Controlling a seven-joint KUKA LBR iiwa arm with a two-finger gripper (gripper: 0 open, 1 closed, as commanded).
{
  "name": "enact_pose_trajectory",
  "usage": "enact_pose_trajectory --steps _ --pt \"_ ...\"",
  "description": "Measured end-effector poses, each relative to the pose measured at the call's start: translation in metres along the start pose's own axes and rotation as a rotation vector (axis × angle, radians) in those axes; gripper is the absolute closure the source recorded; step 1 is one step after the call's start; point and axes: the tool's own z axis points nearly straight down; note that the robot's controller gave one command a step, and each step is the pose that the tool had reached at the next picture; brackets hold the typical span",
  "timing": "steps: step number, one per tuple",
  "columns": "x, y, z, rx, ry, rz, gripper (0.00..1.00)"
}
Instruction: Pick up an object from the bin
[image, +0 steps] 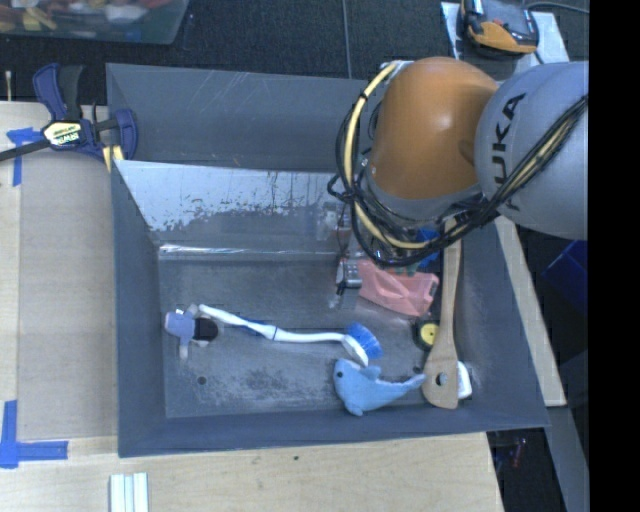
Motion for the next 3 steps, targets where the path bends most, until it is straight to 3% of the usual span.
enact_pose_trajectory --steps 1,2,3 --pt "-0.002 0.000 -0.005 0.000 -0.009 0.001 0.00" --pt "-0.043 -0.021 0.057 0.001 -0.011 -0.088 0.00" --pt "-0.009 -0.001 -0.033 -0.002 -0.023 -0.037 0.00"
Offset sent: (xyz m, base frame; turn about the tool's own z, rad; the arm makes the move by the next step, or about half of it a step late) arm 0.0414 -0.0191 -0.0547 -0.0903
